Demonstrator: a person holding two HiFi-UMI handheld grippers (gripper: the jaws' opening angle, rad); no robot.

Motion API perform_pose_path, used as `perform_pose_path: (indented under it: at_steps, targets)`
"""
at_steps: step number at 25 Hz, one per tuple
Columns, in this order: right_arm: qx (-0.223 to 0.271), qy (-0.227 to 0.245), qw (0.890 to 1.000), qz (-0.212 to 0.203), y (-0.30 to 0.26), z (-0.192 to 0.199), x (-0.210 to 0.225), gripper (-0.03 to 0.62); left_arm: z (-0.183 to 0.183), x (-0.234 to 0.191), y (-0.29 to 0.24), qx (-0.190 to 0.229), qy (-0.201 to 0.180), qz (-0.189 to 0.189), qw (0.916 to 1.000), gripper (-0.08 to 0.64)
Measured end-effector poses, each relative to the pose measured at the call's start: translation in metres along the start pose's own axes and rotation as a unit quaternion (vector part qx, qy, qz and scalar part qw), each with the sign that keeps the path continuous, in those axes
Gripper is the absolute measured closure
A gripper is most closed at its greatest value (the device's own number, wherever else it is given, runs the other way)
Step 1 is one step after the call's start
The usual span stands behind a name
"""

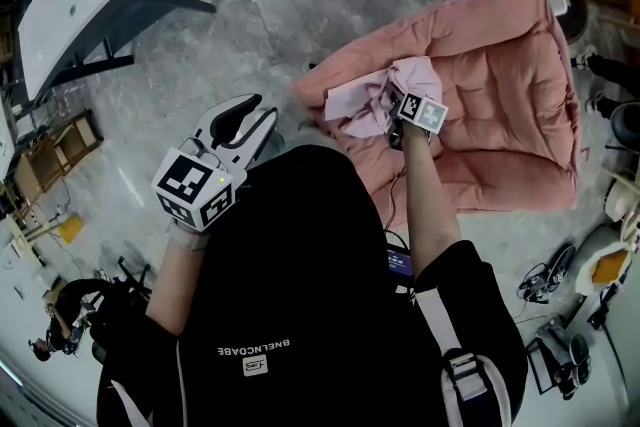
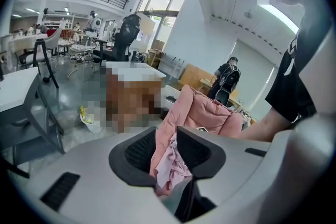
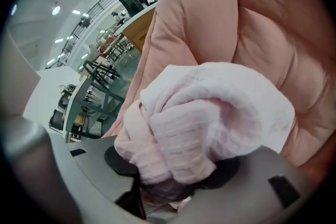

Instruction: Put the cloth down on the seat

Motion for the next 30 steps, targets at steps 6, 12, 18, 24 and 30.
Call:
perform_pose_path:
  at_steps: [6,12,18,24,30]
  targets:
    - [-0.021,0.003,1.000,0.020,-0.002,0.006,-0.002,0.323,0.005,-0.007,0.006,0.001,0.005,0.001,1.0000,0.436]
    - [-0.025,-0.009,0.999,0.025,0.006,0.014,-0.006,0.305,0.008,-0.013,0.015,0.007,0.012,0.008,0.9999,0.431]
    - [-0.026,-0.019,0.999,0.037,0.018,0.024,-0.009,0.290,0.013,-0.019,0.026,0.015,0.012,0.015,0.9997,0.431]
    - [-0.017,-0.030,0.999,0.040,0.027,0.034,-0.017,0.261,0.015,-0.024,0.035,0.021,0.007,0.028,0.9993,0.431]
    - [0.010,-0.058,0.997,0.045,0.035,0.040,-0.024,0.256,0.018,-0.031,0.044,0.025,0.003,0.039,0.9989,0.431]
Point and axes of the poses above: the fingertips, and each gripper's own axes: y backward along the fingers, x to its right, z out of its underside, the point moved 1 cm from there along y, backward along the fingers, and after that the axes turned 9 degrees about -z, right-handed, at the moved point
